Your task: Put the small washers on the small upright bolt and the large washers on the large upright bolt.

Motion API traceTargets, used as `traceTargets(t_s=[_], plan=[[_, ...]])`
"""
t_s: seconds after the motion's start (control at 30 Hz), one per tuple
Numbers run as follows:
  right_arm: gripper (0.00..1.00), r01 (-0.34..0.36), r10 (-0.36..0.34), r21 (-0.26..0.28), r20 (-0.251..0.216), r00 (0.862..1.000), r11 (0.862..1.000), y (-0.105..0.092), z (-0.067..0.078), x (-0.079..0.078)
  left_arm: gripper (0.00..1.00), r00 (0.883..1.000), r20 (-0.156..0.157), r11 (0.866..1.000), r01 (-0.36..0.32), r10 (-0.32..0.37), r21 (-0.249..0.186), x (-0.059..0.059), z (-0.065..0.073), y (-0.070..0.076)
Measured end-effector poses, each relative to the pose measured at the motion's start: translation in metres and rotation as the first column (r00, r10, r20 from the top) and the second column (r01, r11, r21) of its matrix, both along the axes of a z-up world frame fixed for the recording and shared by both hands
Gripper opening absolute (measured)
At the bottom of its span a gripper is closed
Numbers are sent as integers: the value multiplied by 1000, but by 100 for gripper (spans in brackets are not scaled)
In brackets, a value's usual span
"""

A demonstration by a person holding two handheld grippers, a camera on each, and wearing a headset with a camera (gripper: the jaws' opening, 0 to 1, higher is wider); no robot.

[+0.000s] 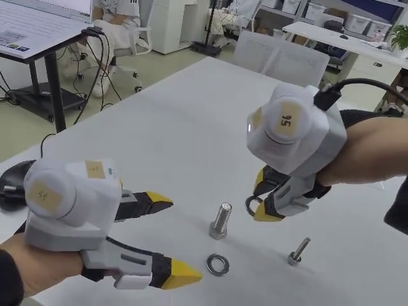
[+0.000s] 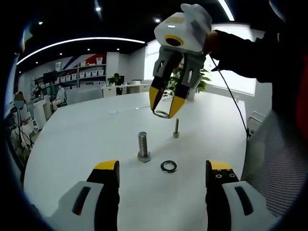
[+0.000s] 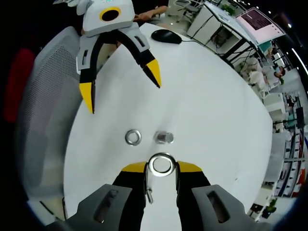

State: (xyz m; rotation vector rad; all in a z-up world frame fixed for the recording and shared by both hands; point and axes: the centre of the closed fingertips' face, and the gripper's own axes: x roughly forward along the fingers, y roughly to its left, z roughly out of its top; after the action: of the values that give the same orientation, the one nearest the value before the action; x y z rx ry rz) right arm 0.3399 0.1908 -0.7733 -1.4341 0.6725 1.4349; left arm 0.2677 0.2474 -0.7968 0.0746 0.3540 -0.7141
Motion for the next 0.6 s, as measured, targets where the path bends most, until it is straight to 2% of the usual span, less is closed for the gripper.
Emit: traceTargets(t_s=[0.27, 0.6], plan=[[24, -19, 19, -3, 1, 1000, 1000, 12, 4, 3, 73, 1000, 5, 1000, -16, 16, 1, 1, 0, 2], [24, -45, 44, -29, -11, 999, 999, 25, -1, 4, 72, 999, 14, 1000, -29, 29, 10, 3, 1, 5]])
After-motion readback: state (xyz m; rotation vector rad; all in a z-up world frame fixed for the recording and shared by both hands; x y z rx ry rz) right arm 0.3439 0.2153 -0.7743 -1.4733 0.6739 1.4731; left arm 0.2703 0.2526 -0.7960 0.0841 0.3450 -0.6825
